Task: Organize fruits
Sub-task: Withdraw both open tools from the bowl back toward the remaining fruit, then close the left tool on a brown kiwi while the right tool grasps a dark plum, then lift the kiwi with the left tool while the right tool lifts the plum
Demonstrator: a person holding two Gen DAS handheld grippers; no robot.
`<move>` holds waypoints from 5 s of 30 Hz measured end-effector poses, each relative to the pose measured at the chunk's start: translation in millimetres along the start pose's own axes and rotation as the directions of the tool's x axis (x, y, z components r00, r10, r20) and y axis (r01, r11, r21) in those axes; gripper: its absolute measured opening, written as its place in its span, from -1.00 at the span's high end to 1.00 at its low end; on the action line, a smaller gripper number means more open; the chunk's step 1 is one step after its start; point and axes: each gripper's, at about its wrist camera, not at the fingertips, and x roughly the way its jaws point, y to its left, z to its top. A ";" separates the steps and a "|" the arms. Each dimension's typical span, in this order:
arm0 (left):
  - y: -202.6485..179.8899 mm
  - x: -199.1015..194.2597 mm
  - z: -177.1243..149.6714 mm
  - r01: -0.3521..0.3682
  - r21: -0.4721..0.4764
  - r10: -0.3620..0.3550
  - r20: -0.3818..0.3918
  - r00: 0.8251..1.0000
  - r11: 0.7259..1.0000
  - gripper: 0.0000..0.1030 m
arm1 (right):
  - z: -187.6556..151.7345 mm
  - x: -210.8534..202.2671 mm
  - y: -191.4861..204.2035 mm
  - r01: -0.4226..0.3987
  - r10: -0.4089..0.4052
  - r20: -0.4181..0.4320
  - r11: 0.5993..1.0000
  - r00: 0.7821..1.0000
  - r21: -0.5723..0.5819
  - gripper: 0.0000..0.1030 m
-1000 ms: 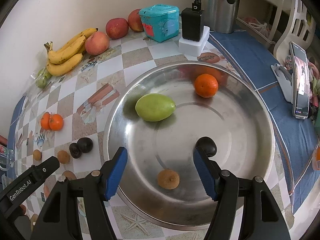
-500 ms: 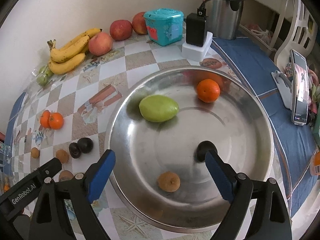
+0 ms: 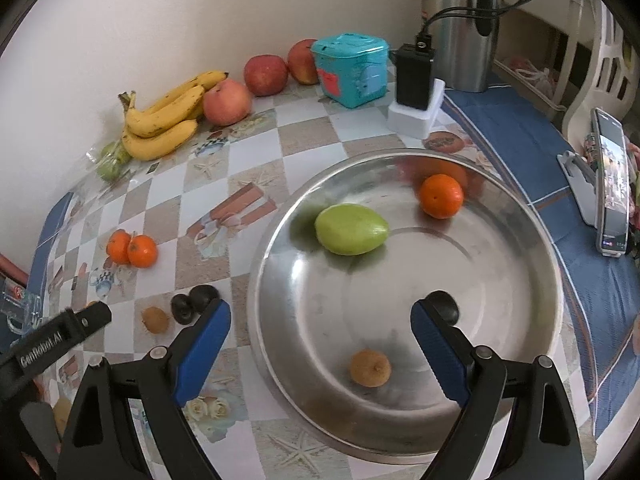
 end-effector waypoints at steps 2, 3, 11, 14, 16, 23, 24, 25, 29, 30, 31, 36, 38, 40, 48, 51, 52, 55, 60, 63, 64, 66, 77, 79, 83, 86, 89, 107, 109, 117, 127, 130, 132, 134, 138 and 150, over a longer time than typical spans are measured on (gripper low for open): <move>12.4 -0.7 5.0 0.004 -0.031 -0.004 0.004 1.000 1.000 -1.00 | 0.5 -0.6 6.1 -0.034 0.034 0.002 0.999 0.999 -0.018 -0.78; 18.5 -1.5 7.0 0.003 -0.047 -0.002 0.008 1.000 0.999 -1.00 | 0.7 -0.9 8.5 -0.039 0.040 0.004 0.999 0.999 -0.029 -0.78; 63.1 -9.2 19.5 -0.019 -0.151 0.026 0.046 0.999 0.988 -1.00 | 1.4 -7.4 46.2 -0.140 0.145 0.035 0.982 0.989 -0.130 -0.78; 67.8 -7.6 21.1 -0.017 -0.157 0.024 0.045 0.999 0.987 -1.00 | 0.8 -6.8 61.2 -0.159 0.167 0.034 0.971 0.985 -0.178 -0.78; 67.1 -6.6 21.3 -0.009 -0.154 0.017 0.045 0.999 0.988 -1.00 | 0.1 -4.8 71.1 -0.165 0.175 0.033 0.965 0.984 -0.206 -0.78; 56.3 3.8 18.6 0.038 -0.143 -0.040 -0.011 0.999 0.989 -1.00 | 1.9 5.9 86.5 -0.150 0.159 0.025 0.963 0.987 -0.223 -0.78; 54.9 5.4 17.7 0.038 -0.141 -0.040 -0.016 0.999 0.989 -1.00 | 2.6 6.6 86.8 -0.143 0.153 0.026 0.965 0.988 -0.220 -0.77; 53.2 6.9 16.9 0.032 -0.136 -0.035 -0.021 0.999 0.990 -1.00 | 3.1 7.7 86.7 -0.131 0.140 0.028 0.968 0.990 -0.215 -0.75; 45.9 10.5 14.7 0.022 -0.115 -0.026 -0.031 0.999 0.993 -1.00 | 6.6 14.5 86.7 -0.126 0.133 0.022 0.972 0.991 -0.197 -0.43; 44.3 10.8 14.3 0.028 -0.112 -0.032 -0.033 0.999 0.993 -1.00 | 7.1 16.2 87.5 -0.126 0.132 0.017 0.972 0.991 -0.197 -0.41; 41.2 11.5 13.7 0.038 -0.105 -0.042 -0.037 0.998 0.994 -1.00 | 7.8 17.9 88.5 -0.129 0.134 0.012 0.972 0.991 -0.197 -0.41; 31.9 15.5 11.6 0.051 -0.079 -0.056 -0.051 0.997 0.996 -1.00 | 10.9 26.7 93.2 -0.164 0.164 -0.016 0.968 0.986 -0.189 -0.13; 30.6 18.2 10.1 0.051 -0.082 -0.056 -0.061 0.997 0.995 -1.00 | 9.9 31.3 94.0 -0.171 0.169 -0.031 0.967 0.985 -0.191 -0.10; 30.1 20.4 8.8 0.059 -0.093 -0.066 -0.070 0.995 0.994 -1.00 | 7.7 34.8 93.0 -0.186 0.179 -0.051 0.964 0.982 -0.190 0.05; 18.2 24.0 1.9 0.128 -0.103 -0.138 -0.102 0.985 0.986 -0.98 | 3.3 41.9 87.1 -0.206 0.194 -0.084 0.964 0.977 -0.167 0.24; 12.9 26.4 -0.1 0.172 -0.113 -0.185 -0.116 0.976 0.979 -0.94 | 3.5 45.8 81.7 -0.204 0.192 -0.092 0.969 0.977 -0.139 0.27; 10.8 27.1 -0.7 0.197 -0.119 -0.211 -0.118 0.970 0.973 -0.87 | 4.0 46.6 80.0 -0.205 0.194 -0.093 0.970 0.977 -0.130 0.31; 5.2 29.9 -1.8 0.253 -0.131 -0.269 -0.123 0.955 0.959 -0.65 | 4.7 47.5 76.6 -0.196 0.186 -0.089 0.974 0.978 -0.115 0.33; -1.7 36.3 -3.5 0.313 -0.146 -0.332 -0.133 0.934 0.938 -0.30 | 4.6 49.8 73.7 -0.194 0.185 -0.095 0.976 0.978 -0.099 0.34; -3.8 40.3 -4.5 0.341 -0.155 -0.362 -0.143 0.921 0.927 -0.10 | 5.0 49.8 73.6 -0.196 0.186 -0.095 0.976 0.978 -0.099 0.35; -3.7 41.0 -5.1 0.348 -0.159 -0.370 -0.145 0.918 0.924 -0.07 | 4.9 49.9 74.1 -0.193 0.183 -0.095 0.976 0.979 -0.105 0.35; -3.0 41.6 -5.2 0.357 -0.166 -0.380 -0.140 0.914 0.919 -0.01 | 4.6 50.1 74.4 -0.190 0.180 -0.094 0.976 0.979 -0.106 0.35; -11.5 47.5 -7.6 0.388 -0.159 -0.410 -0.148 0.900 0.908 0.28 | 7.1 48.0 67.9 -0.158 0.152 -0.095 0.985 0.984 -0.069 0.35; -13.8 48.5 -8.3 0.384 -0.151 -0.406 -0.153 0.901 0.911 0.40 | 7.3 48.1 67.9 -0.156 0.149 -0.096 0.985 0.984 -0.070 0.35; -15.4 48.0 -8.8 0.395 -0.144 -0.414 -0.153 0.897 0.908 0.61 | 7.2 48.5 69.3 -0.154 0.146 -0.099 0.985 0.984 -0.076 0.35; -17.0 45.6 -8.2 0.401 -0.133 -0.418 -0.148 0.896 0.906 0.78 | 7.3 48.3 68.9 -0.154 0.147 -0.097 0.985 0.984 -0.072 0.35; -17.6 43.4 -7.4 0.399 -0.124 -0.414 -0.141 0.899 0.908 0.80 | 7.1 48.8 68.3 -0.156 0.149 -0.099 0.986 0.984 -0.067 0.35; 22.4 39.9 1.3 0.325 -0.253 -0.356 -0.088 0.930 0.911 0.78 | 6.1 59.8 71.8 -0.155 0.146 -0.128 0.986 0.981 -0.063 0.35; 20.4 39.2 1.7 0.330 -0.246 -0.360 -0.088 0.929 0.912 0.78 | 5.8 61.6 71.8 -0.159 0.151 -0.132 0.985 0.980 -0.058 0.42; 6.9 44.1 -2.7 0.357 -0.219 -0.390 -0.128 0.912 0.908 0.26 | 6.4 61.3 72.5 -0.187 0.180 -0.137 0.981 0.974 -0.045 0.56; -5.1 48.6 -7.1 0.357 -0.183 -0.386 -0.153 0.910 0.916 0.21 | 11.9 50.5 65.0 -0.197 0.195 -0.114 0.980 0.974 -0.009 0.57; -6.8 50.0 -8.4 0.359 -0.176 -0.386 -0.157 0.909 0.917 0.24 | 14.4 45.7 61.5 -0.202 0.201 -0.103 0.979 0.974 0.002 0.57; -7.9 50.7 -8.6 0.366 -0.173 -0.393 -0.156 0.906 0.914 0.25 | 15.3 43.6 59.9 -0.202 0.202 -0.100 0.979 0.974 0.009 0.57; -9.7 51.6 -9.0 0.369 -0.167 -0.394 -0.153 0.906 0.914 0.25 | 16.1 42.0 59.4 -0.205 0.205 -0.097 0.979 0.974 0.012 0.57; -13.2 52.9 -10.4 0.377 -0.160 -0.401 -0.158 0.902 0.912 0.26 | 16.0 40.4 59.5 -0.204 0.204 -0.094 0.979 0.974 0.008 0.57; -17.5 49.4 -11.1 0.393 -0.145 -0.413 -0.154 0.897 0.908 0.48 | 15.7 39.3 58.9 -0.204 0.204 -0.094 0.979 0.974 0.012 0.57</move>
